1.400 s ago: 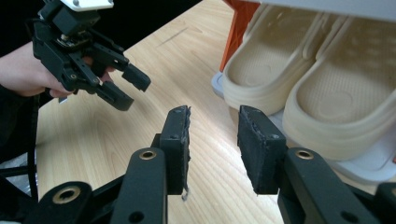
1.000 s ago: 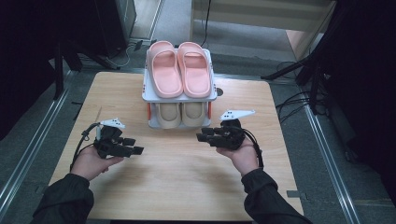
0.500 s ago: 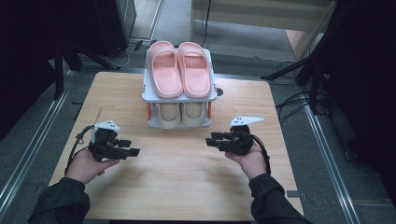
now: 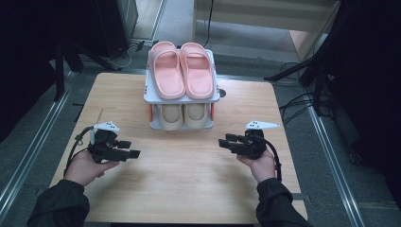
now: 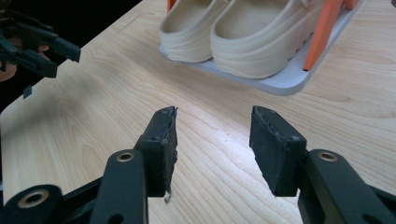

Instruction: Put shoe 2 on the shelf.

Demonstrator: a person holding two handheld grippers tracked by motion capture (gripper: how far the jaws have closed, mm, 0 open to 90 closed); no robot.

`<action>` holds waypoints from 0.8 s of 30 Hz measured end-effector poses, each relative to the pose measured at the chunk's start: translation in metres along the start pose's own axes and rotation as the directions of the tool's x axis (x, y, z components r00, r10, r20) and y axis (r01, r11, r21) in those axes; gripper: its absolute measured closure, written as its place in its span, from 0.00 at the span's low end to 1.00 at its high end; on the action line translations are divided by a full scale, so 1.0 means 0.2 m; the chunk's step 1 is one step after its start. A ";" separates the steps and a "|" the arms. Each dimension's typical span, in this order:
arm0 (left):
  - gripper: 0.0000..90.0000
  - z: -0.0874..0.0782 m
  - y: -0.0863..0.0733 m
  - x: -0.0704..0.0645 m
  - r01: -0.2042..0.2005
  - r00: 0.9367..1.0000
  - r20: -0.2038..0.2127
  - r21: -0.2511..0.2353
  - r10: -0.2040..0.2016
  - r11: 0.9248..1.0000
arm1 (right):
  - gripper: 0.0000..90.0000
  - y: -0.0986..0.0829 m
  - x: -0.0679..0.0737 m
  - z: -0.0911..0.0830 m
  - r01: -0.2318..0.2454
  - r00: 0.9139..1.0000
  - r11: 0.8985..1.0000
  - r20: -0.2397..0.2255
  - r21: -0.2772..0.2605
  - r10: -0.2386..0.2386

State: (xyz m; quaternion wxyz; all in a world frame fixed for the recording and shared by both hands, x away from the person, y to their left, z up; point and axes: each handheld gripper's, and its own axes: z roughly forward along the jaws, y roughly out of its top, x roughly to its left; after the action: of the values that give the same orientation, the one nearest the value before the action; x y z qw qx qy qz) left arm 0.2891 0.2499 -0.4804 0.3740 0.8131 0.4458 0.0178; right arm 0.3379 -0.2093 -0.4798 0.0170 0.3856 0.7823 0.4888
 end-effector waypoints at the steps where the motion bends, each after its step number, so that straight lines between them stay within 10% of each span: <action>1: 0.40 0.00 0.00 0.00 -0.002 1.000 -0.002 -0.001 0.002 1.000 | 0.56 0.00 0.00 0.00 0.009 1.000 1.000 0.011 0.002 -0.009; 24: 0.40 0.00 0.00 0.00 0.001 1.000 -0.006 0.004 -0.001 1.000 | 0.54 -0.01 -0.01 0.04 0.044 0.997 0.997 0.063 0.061 -0.047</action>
State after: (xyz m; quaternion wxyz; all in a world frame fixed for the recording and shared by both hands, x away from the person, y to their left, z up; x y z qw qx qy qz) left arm 0.2897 0.2502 -0.4816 0.3711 0.8136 0.4472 0.0190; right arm 0.3422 -0.2050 -0.4870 0.0418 0.3836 0.8042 0.4521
